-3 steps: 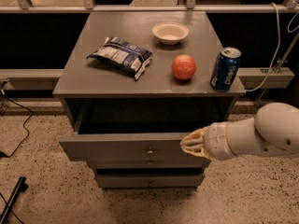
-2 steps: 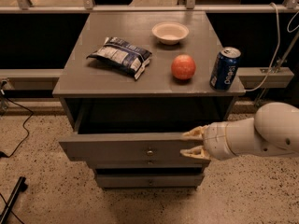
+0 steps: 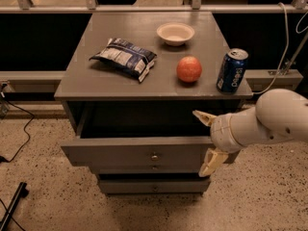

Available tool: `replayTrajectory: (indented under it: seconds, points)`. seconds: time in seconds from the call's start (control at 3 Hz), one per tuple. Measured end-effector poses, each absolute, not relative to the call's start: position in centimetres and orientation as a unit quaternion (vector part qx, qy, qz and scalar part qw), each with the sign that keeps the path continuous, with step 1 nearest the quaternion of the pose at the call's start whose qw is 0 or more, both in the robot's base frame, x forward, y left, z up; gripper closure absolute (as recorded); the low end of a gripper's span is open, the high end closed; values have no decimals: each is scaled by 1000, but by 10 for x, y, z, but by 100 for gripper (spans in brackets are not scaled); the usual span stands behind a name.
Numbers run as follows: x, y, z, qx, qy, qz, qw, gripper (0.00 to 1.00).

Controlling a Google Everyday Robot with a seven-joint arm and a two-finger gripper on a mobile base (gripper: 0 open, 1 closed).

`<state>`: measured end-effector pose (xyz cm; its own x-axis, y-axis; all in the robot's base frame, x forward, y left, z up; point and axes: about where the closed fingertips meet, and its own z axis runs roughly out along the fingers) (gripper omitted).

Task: Open top drawer

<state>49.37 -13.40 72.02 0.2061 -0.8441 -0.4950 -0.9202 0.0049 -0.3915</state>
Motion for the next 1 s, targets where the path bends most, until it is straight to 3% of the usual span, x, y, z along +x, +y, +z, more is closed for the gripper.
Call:
replayTrajectory:
  seconds: [0.33, 0.67, 1.0]
  points:
    - [504, -150, 694, -710, 645, 57, 278, 0]
    - [506, -164, 664, -711, 661, 64, 232, 13]
    - [506, -173, 647, -709, 671, 68, 206, 15]
